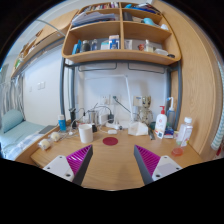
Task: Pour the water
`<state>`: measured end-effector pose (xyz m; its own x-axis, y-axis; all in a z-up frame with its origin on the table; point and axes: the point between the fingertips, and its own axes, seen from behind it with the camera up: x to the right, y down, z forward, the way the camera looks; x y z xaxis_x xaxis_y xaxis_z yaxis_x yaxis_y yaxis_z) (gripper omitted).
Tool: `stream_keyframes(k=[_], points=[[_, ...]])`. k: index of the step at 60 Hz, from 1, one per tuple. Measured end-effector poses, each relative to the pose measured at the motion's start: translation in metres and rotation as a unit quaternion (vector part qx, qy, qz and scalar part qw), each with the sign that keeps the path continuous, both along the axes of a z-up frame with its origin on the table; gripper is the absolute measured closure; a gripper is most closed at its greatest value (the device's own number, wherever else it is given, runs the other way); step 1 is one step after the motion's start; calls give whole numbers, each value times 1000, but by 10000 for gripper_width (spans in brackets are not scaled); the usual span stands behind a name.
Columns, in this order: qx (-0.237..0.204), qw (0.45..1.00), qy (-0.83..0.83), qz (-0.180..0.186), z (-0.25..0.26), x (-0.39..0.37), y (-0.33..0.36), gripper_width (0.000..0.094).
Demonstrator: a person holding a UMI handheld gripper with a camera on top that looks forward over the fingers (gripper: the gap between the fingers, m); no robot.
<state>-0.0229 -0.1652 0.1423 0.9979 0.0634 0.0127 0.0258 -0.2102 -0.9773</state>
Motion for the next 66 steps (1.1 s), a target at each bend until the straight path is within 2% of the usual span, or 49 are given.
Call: stream_keyframes(k=[6,13,19,20,28,42,56,66], points=[[19,1000,13,21,-3,7,3,85],[25,1000,3,16,-15,40,6,85],[21,1000,-9,-17,-33,75,3,87],[18,1000,-7,-13,-34,91,9,87],[5,999,6,-48,-53,152,14,87],[3,993,23,-118,-59,259,33,93],[22,989,-9,-145,-50,314,77,92],[22,989,-14,-147,-52,330,106,92]])
